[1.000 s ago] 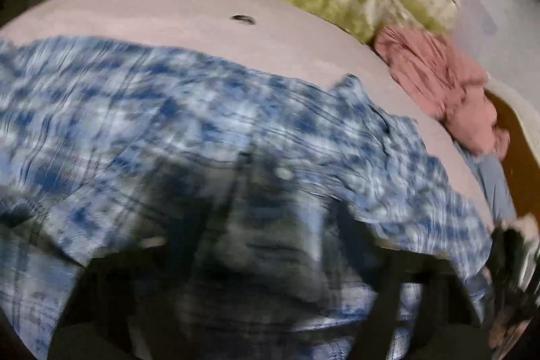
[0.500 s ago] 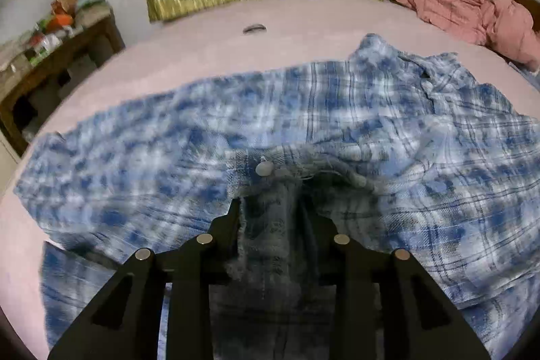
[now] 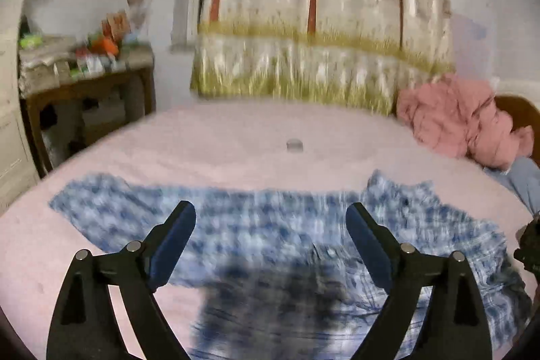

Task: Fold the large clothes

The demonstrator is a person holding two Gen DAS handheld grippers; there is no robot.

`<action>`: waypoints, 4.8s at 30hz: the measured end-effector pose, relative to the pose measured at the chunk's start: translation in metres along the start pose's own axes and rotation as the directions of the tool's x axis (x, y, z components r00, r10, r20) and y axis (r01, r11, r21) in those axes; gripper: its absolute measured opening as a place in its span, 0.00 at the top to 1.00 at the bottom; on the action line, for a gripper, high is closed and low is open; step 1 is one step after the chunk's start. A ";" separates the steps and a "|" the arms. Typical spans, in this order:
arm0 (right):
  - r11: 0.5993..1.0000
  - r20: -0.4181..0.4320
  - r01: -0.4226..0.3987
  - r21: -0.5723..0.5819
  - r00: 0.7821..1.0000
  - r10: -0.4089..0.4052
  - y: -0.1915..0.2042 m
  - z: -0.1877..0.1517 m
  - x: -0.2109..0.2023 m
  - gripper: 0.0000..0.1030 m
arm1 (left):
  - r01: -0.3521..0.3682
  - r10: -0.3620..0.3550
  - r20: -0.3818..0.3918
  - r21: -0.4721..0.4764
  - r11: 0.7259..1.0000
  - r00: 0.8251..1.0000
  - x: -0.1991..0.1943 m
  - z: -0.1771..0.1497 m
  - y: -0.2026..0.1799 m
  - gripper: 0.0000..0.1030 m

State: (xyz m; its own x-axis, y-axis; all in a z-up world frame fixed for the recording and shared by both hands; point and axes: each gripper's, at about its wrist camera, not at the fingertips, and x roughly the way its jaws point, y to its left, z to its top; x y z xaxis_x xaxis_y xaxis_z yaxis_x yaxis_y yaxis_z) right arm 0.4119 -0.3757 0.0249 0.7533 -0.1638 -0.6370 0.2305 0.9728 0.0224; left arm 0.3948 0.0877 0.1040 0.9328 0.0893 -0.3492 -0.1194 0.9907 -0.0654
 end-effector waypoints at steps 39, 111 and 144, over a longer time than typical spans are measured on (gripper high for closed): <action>0.992 0.026 0.112 0.051 0.993 -0.114 0.009 -0.012 0.018 0.14 | -0.213 0.075 -0.311 -0.437 0.874 0.947 0.153 -0.091 0.260 0.13; 0.992 0.081 -0.039 -0.123 0.995 0.050 0.131 -0.041 -0.015 0.14 | 0.040 -0.208 -0.262 -0.530 0.847 0.942 0.073 -0.081 0.151 0.10; 0.935 0.169 -0.350 -0.058 0.919 0.355 0.121 -0.031 -0.066 0.14 | 0.522 -0.500 -0.171 0.123 0.844 0.849 -0.025 -0.097 -0.090 0.99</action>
State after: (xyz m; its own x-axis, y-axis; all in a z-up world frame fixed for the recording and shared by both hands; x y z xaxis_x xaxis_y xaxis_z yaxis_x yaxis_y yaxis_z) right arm 0.3708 -0.2423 0.0457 0.8786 0.1670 -0.4474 -0.0841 0.9763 0.1994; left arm 0.3497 -0.0141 0.0276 0.7932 -0.4375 -0.4236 0.4282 0.8953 -0.1227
